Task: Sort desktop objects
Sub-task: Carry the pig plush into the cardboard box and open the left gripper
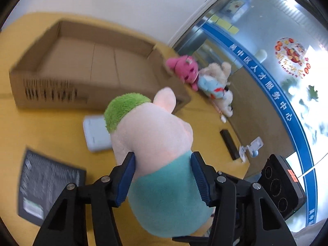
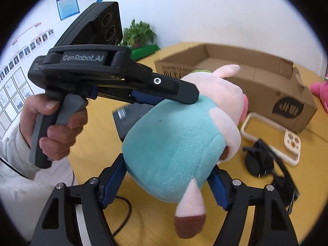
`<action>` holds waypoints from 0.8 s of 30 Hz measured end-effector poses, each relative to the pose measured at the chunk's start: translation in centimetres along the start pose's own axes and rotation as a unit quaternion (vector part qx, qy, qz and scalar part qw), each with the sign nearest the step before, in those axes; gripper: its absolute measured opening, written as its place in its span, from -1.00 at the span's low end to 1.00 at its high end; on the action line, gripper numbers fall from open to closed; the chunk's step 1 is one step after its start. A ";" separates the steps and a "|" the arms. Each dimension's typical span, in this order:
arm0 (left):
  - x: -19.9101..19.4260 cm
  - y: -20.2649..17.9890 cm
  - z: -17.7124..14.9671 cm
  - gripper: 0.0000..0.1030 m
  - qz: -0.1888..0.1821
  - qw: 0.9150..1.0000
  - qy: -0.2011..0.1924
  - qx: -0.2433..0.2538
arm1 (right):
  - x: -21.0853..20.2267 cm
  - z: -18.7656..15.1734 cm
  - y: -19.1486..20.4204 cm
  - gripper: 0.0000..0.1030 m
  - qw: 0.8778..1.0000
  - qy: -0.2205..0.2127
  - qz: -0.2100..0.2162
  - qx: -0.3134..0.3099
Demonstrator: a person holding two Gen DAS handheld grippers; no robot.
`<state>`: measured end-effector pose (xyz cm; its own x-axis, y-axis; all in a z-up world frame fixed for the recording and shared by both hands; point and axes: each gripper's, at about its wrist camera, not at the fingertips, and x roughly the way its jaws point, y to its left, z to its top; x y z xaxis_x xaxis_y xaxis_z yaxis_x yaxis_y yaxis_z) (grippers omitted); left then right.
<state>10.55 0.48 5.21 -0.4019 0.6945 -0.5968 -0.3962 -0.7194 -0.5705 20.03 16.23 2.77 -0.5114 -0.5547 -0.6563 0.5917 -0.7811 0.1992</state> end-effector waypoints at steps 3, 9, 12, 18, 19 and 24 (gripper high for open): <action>-2.5 -1.3 3.7 0.00 0.000 0.998 -0.046 0.040 | -1.9 3.3 0.4 0.40 0.998 -0.050 -0.009 -0.025; -6.7 -2.6 13.0 -0.01 0.004 0.987 -0.121 0.110 | -3.5 11.7 -0.8 0.38 0.988 -0.132 -0.038 -0.072; -7.7 -2.3 17.3 -0.01 0.013 0.981 -0.142 0.131 | -3.6 15.8 -2.0 0.38 0.983 -0.156 -0.041 -0.086; -8.5 2.1 25.4 -0.01 0.013 0.978 -0.167 0.121 | 0.1 24.5 -5.2 0.38 0.982 -0.161 -0.028 -0.097; -8.3 3.2 26.8 -0.01 0.014 0.979 -0.168 0.117 | 0.8 25.6 -5.7 0.38 0.982 -0.160 -0.026 -0.099; -5.5 9.8 32.2 -0.01 0.019 0.986 -0.142 0.081 | 6.4 30.4 -9.2 0.38 0.987 -0.131 -0.013 -0.094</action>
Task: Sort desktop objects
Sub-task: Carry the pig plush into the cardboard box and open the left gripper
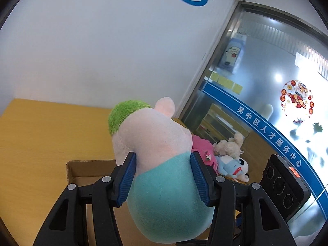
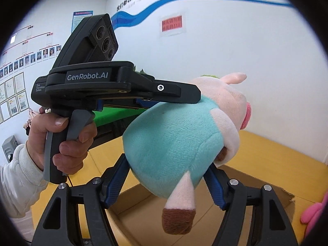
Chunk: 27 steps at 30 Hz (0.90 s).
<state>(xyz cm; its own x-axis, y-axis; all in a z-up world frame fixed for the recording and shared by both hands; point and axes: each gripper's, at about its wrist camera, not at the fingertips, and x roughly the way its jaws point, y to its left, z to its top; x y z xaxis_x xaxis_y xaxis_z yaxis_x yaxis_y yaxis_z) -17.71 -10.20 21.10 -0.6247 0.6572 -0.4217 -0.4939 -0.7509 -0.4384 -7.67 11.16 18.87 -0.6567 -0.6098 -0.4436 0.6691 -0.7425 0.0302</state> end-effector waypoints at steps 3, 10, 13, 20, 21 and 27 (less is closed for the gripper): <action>3.2 5.2 -0.1 -0.01 0.005 0.999 0.028 -0.026 | 4.6 -0.5 -2.2 0.38 0.999 0.030 0.017 0.026; 11.5 16.2 -5.7 -0.04 0.023 0.986 0.121 -0.114 | 14.9 -6.6 -7.0 0.38 0.983 0.120 0.073 0.116; 13.0 18.2 -8.4 -0.04 0.036 0.981 0.144 -0.127 | 18.0 -9.8 -7.8 0.38 0.973 0.164 0.081 0.139; 12.2 19.1 -10.0 -0.12 0.058 0.979 0.143 -0.130 | 19.1 -12.6 -7.3 0.40 0.970 0.193 0.082 0.126; 12.3 18.9 -9.8 -0.12 0.059 0.979 0.143 -0.129 | 19.0 -12.9 -7.4 0.42 0.969 0.194 0.082 0.128; 10.3 18.0 -8.7 -0.07 0.066 0.979 0.120 -0.149 | 17.8 -14.0 -7.5 0.62 0.968 0.194 0.075 0.141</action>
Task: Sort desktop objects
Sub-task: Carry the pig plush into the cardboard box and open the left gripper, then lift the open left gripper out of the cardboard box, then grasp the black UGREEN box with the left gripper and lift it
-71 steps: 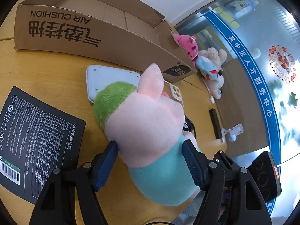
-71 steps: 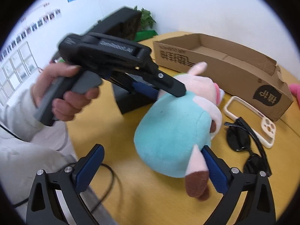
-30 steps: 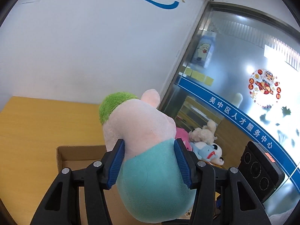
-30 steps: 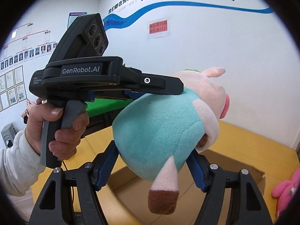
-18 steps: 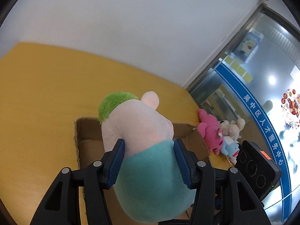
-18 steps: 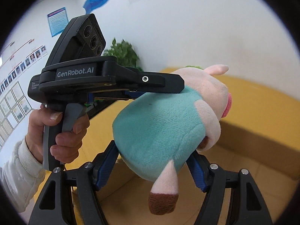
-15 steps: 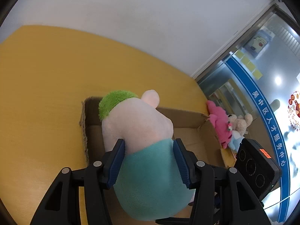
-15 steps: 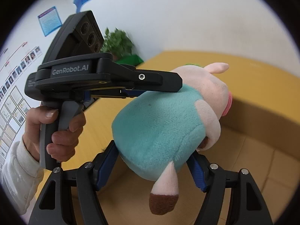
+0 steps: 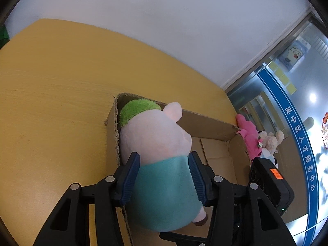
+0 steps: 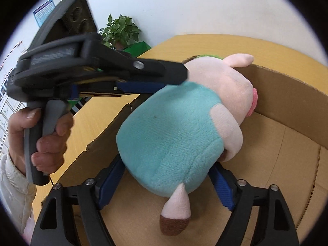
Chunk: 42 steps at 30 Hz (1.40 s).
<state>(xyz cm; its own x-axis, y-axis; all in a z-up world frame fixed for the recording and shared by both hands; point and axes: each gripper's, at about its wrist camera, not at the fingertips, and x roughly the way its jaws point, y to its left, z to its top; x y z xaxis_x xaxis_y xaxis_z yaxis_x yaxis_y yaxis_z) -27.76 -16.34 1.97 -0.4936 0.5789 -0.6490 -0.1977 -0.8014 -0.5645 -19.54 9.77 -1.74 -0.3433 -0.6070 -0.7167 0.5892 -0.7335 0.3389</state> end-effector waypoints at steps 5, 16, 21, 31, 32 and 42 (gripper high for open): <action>-6.6 -4.0 -0.2 0.22 0.043 0.996 -0.068 0.045 | -4.1 -1.0 1.3 0.63 0.999 -0.037 0.008 -0.004; -17.6 -16.0 -11.1 0.99 0.125 0.956 -0.198 0.178 | -17.1 -4.4 8.3 0.76 0.977 -0.150 -0.134 -0.069; -18.2 -18.4 -17.4 0.99 0.132 0.951 -0.204 0.193 | -17.6 -7.2 10.2 1.00 0.961 -0.197 -0.194 -0.025; -16.6 -16.5 -24.5 0.99 0.135 0.969 -0.116 0.173 | -22.5 -15.8 11.1 1.00 0.958 -0.198 -0.208 0.013; -16.6 -16.0 -25.1 0.99 0.137 0.971 -0.108 0.165 | -22.4 -16.5 11.2 1.00 0.961 -0.202 -0.187 0.016; -14.2 -9.8 -31.6 0.95 0.119 0.988 0.018 0.094 | -13.1 -20.0 15.8 1.00 0.997 -0.068 -0.018 0.021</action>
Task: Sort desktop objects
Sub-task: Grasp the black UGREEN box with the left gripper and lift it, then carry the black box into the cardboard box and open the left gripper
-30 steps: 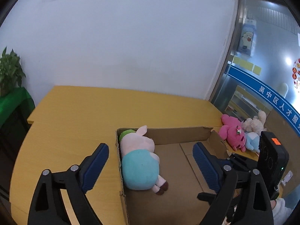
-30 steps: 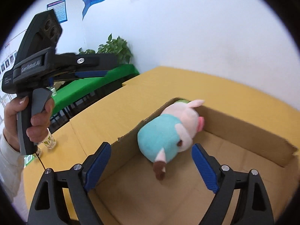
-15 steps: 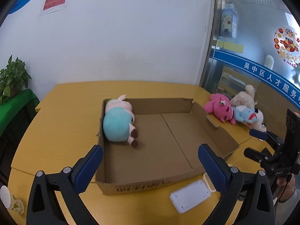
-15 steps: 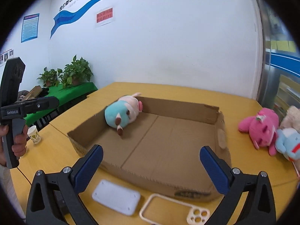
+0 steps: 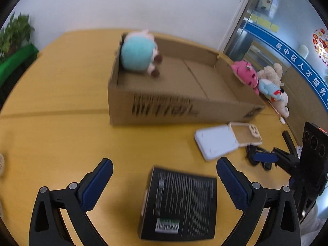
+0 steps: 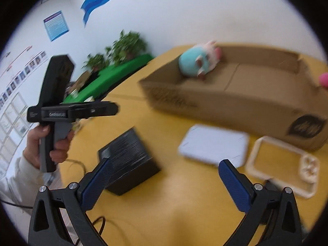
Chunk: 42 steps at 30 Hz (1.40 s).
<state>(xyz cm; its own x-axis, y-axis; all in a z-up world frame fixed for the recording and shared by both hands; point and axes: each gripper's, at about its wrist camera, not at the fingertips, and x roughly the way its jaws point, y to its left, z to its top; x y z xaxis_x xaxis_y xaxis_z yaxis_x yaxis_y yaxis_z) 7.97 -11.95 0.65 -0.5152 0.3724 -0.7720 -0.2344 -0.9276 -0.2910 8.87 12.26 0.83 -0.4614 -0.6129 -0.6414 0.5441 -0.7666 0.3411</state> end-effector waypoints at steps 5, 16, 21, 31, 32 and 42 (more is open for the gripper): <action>2.8 1.2 -2.8 0.62 -0.046 0.996 0.054 -0.050 | 3.3 -1.2 3.3 1.00 0.998 0.034 0.047 -0.032; 6.4 -7.2 -4.8 0.63 -0.095 0.988 0.113 -0.039 | 3.5 -4.4 2.8 1.00 0.996 0.062 0.000 -0.064; 7.0 -6.4 -4.6 0.63 -0.110 0.986 0.114 -0.058 | 1.3 -5.9 2.2 1.00 0.994 0.066 -0.028 -0.079; 6.6 -7.4 -5.0 0.51 -0.105 0.987 0.109 -0.048 | 3.6 -6.0 3.2 0.94 0.992 0.063 -0.054 -0.091; 6.5 -7.2 -4.8 0.47 -0.105 0.987 0.108 -0.052 | 3.3 -5.8 3.2 0.91 0.993 0.056 -0.051 -0.092; 5.1 -9.4 0.0 0.00 -0.113 0.992 0.055 -0.026 | -0.8 -0.4 1.3 0.71 0.988 -0.016 -0.109 -0.111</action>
<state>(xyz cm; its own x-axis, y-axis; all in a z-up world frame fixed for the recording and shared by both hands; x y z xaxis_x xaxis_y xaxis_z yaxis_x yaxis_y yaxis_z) 7.52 -1.36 -0.54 -0.3605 0.5672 -0.7404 -0.2889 -0.8227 -0.4896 10.27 11.84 1.52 -0.6044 -0.4466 -0.6597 0.5680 -0.8222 0.0362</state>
